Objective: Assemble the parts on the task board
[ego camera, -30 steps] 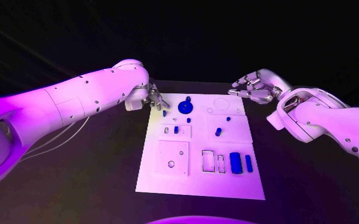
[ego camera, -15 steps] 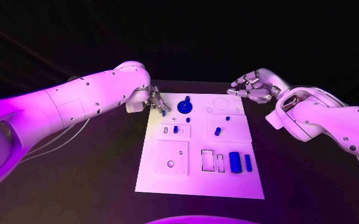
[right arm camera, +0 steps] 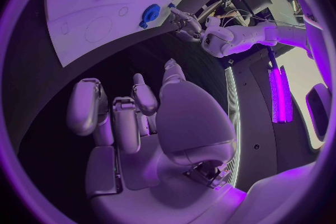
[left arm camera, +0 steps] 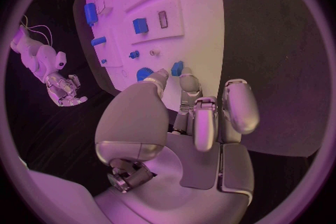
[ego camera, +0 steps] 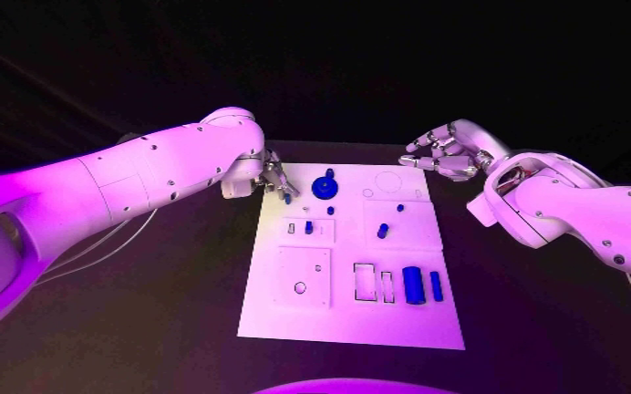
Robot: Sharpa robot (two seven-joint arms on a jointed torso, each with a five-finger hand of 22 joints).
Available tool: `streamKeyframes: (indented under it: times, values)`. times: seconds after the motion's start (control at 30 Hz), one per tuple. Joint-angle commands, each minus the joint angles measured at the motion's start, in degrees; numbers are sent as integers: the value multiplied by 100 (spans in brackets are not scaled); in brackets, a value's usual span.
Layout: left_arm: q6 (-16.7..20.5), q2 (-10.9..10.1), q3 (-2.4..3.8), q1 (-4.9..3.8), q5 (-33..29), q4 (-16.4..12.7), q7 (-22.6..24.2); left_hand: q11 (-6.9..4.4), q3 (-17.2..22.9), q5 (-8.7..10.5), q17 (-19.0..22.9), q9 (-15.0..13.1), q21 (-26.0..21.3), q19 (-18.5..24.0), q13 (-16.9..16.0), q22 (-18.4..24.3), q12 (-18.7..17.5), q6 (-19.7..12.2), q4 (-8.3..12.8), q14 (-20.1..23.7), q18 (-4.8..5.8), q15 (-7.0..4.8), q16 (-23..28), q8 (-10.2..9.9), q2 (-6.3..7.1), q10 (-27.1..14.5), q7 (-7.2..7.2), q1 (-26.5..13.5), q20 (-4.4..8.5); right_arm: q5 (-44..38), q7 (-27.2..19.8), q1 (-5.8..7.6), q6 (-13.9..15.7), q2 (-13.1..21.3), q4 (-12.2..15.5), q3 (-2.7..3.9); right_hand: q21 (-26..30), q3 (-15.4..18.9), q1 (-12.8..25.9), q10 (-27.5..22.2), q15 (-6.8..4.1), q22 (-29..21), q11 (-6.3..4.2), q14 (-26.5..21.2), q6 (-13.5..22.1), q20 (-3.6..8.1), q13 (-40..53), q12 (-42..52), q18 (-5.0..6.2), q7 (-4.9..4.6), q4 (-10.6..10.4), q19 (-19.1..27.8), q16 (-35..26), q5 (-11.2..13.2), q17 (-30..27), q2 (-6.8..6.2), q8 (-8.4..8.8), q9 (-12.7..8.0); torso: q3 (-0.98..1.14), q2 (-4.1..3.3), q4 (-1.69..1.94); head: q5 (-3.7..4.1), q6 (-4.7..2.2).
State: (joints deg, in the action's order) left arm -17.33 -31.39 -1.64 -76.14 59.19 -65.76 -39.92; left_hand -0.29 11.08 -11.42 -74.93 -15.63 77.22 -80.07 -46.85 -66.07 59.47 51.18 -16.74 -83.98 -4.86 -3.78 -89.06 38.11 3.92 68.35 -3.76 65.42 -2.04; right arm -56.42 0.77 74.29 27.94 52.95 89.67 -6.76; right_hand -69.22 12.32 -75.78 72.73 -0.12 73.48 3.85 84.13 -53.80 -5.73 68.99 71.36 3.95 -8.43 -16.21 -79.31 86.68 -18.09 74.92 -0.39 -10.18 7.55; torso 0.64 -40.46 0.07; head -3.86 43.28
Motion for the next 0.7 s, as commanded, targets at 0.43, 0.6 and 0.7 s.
streamKeyframes:
  times: [0.43, 0.6, 0.7]
  values:
    - [1, -11, 2, 1, -129, -55, 77, -57, 344, -21, -1414, -15, 32, -26, 36, -8, 20, 72, 78, -575, 3, -50, -36, 78, -157, 56, 51, 542, 16, -9, -27, -3, -65, -4, -18, 1, 16, 32, 45, 30, -43, -1, -16, 415, -26, 23, 2, 29, 93, 5, -6, -8, -31, 2, 808, 27, -40, -9, 2, -3, -1, -1, 9]
    - [-9, -20, 2, 1, -231, -57, 86, -88, 801, -46, -1410, -57, 30, -21, 47, -10, 7, 7, 306, -574, 3, -77, -34, 130, -228, 57, 82, 1071, 38, -8, -28, -3, -66, -3, -19, 1, 11, 33, 45, 32, -43, 4, -16, 416, -25, 23, 4, 31, 92, 5, -6, -11, -30, -2, 809, 31, -41, -10, 2, 1, 0, 1, 26]
    - [-6, -27, 3, 1, -289, -58, 94, -69, 1271, -28, -1415, -128, 30, -18, 68, -15, -5, -42, 407, -575, 3, -58, -37, 218, -149, 99, 30, 1271, 46, -8, -29, -3, -63, -2, -20, 1, 11, 33, 45, 32, -43, 4, -16, 416, -25, 23, 4, 31, 92, 5, -6, -11, -30, -2, 809, 31, -41, -10, 0, 1, 0, 3, 32]
